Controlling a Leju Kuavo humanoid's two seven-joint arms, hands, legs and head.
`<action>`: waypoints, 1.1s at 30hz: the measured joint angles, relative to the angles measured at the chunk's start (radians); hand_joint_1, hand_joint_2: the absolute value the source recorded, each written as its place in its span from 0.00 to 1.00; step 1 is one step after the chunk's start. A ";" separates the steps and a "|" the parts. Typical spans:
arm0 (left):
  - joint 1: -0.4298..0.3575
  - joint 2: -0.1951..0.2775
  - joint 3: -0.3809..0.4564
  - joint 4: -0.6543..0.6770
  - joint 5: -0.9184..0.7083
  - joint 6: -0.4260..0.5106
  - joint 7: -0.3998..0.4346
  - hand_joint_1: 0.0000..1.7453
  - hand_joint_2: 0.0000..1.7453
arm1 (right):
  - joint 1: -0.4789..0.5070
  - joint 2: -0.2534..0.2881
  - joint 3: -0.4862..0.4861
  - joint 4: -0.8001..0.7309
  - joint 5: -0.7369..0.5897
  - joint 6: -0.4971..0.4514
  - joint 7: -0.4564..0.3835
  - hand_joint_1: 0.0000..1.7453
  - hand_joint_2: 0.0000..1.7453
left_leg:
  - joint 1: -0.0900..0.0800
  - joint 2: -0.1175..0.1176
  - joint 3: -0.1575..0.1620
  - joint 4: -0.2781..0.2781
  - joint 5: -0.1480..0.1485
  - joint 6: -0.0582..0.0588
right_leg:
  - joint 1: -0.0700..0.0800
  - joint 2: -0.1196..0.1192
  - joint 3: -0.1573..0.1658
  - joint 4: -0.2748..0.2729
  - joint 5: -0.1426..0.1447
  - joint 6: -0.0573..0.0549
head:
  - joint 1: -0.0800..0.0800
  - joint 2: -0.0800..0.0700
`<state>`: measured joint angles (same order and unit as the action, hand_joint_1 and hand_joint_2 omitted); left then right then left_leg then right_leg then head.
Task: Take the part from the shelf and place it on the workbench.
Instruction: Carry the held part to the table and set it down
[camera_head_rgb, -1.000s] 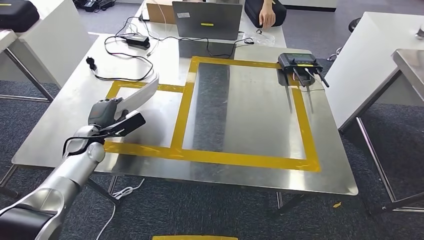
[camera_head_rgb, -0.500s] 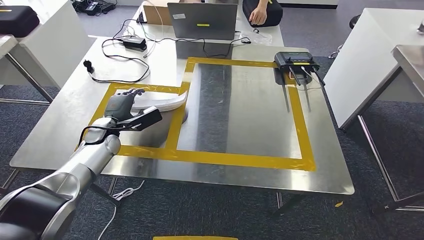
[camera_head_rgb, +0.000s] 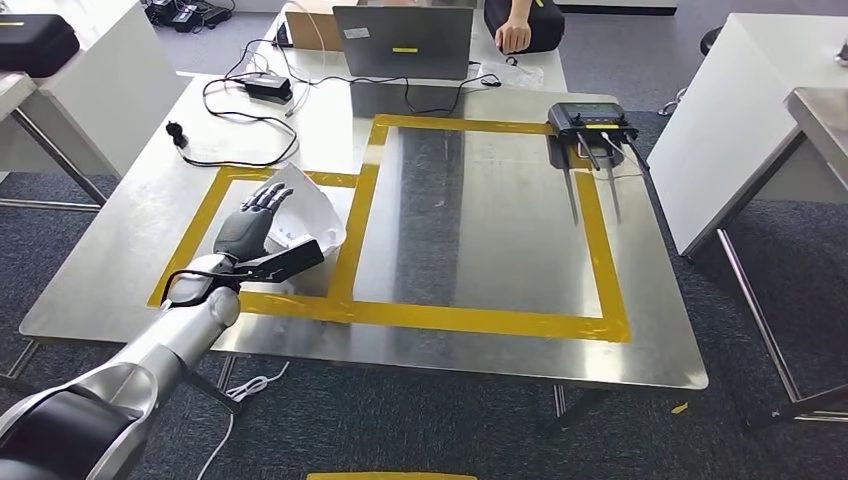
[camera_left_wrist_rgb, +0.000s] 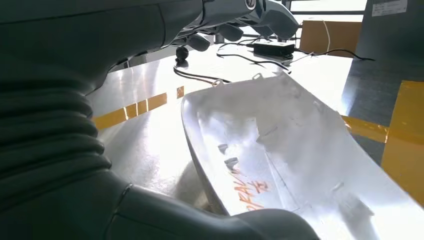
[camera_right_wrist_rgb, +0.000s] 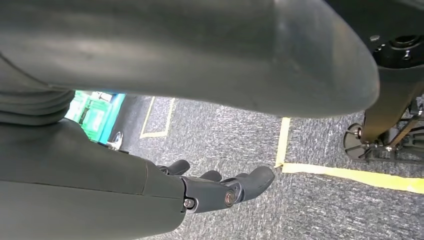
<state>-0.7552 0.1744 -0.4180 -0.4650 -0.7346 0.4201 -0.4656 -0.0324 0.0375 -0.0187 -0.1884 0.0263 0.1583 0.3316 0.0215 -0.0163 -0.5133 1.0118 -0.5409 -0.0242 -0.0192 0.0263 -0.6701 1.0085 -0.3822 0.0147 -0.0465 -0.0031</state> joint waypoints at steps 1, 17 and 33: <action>0.007 0.004 -0.011 -0.020 0.006 0.002 0.005 0.00 0.00 | 0.000 0.000 0.000 0.000 -0.001 0.000 0.000 0.00 0.00 | -0.002 0.000 -0.001 0.001 0.001 0.002 | -0.002 0.000 0.001 -0.002 0.002 0.003 | 0.000 0.000; 0.045 0.040 -0.139 -0.204 0.032 0.015 0.073 0.00 0.00 | -0.006 0.002 0.000 0.000 -0.011 0.001 0.006 0.00 0.00 | 0.016 0.010 0.012 0.007 -0.010 -0.030 | -0.017 -0.020 -0.010 0.054 -0.030 0.009 | 0.015 0.000; 0.087 0.136 -0.210 -0.333 0.040 0.041 0.134 0.00 0.00 | -0.001 0.014 0.000 0.000 -0.027 0.000 0.006 0.00 0.00 | -0.022 0.013 0.030 0.022 -0.028 0.016 | 0.008 -0.019 -0.056 0.030 0.051 -0.010 | 0.005 0.000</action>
<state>-0.6679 0.3108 -0.6276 -0.7982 -0.6943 0.4607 -0.3320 -0.0339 0.0512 -0.0191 -0.1884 -0.0011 0.1583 0.3376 -0.0002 -0.0038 -0.4834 1.0338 -0.5691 -0.0079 -0.0107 0.0070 -0.7262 1.0382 -0.3311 0.0043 -0.0420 -0.0031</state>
